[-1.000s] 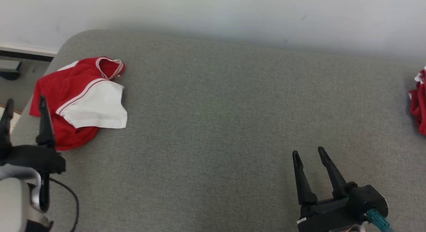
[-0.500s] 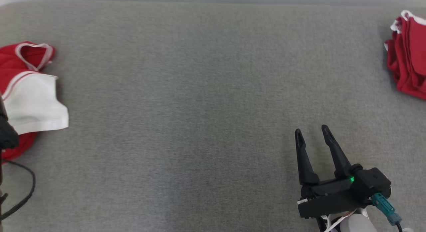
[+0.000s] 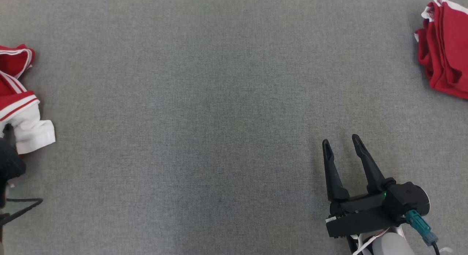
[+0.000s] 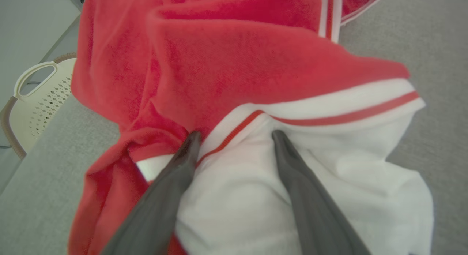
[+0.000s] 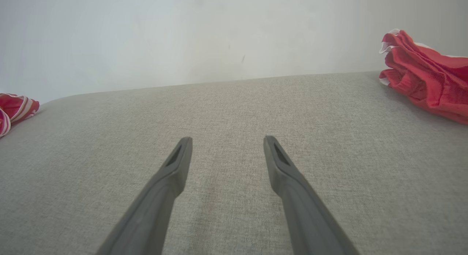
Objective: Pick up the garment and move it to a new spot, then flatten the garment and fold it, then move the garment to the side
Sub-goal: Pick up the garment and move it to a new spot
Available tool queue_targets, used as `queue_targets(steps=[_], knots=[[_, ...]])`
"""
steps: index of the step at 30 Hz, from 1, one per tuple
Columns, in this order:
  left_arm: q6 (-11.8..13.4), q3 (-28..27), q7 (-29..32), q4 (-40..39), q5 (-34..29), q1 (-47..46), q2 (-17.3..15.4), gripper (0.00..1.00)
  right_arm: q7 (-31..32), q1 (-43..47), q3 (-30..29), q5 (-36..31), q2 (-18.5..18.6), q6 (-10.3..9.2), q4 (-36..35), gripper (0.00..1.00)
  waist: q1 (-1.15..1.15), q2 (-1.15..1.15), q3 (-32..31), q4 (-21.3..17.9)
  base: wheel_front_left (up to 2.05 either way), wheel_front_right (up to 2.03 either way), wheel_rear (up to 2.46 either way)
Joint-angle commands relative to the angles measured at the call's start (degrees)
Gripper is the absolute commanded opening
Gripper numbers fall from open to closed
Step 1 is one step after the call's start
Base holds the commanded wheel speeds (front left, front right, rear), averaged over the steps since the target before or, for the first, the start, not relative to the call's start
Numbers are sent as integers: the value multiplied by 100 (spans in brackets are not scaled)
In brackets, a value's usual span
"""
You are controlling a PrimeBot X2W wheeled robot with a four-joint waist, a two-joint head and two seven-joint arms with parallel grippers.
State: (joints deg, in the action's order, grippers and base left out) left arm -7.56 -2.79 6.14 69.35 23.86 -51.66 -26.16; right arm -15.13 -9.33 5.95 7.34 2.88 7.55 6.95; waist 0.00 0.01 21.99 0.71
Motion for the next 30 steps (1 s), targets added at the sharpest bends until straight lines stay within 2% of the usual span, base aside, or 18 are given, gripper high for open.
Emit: queue_targets(steps=[1, 5, 6, 7, 19, 30], knots=[[18, 6, 211, 176, 38, 31, 2, 100, 0, 28, 14, -32, -1, -10, 26, 100, 0, -1, -41, 52, 0, 0, 0], [40, 55, 186, 201, -3, -71, -16, 100, 0, 25, 51, -37, -1, -10, 51, 100, 0, -1, -74, 73, 0, 0, 0], [39, 70, 134, 198, -5, -96, -9, 38, 0, 28, 59, -35, -1, -10, 58, 100, 0, -1, -90, 78, 0, 0, 0], [37, 82, 58, 186, -4, -114, -18, 0, 0, 34, 71, -28, 0, -10, 64, 100, 0, -1, -106, 79, 0, 0, 0], [19, 389, -982, -187, -54, -235, -84, 0, 0, 242, 85, 87, 0, -10, 213, 100, 0, -1, -585, 192, 0, 0, 0], [17, 1234, -1589, -1714, 179, -381, 109, 0, 0, 384, 70, 235, 0, -10, 256, 100, 0, -1, -1066, 210, 0, 0, 0]])
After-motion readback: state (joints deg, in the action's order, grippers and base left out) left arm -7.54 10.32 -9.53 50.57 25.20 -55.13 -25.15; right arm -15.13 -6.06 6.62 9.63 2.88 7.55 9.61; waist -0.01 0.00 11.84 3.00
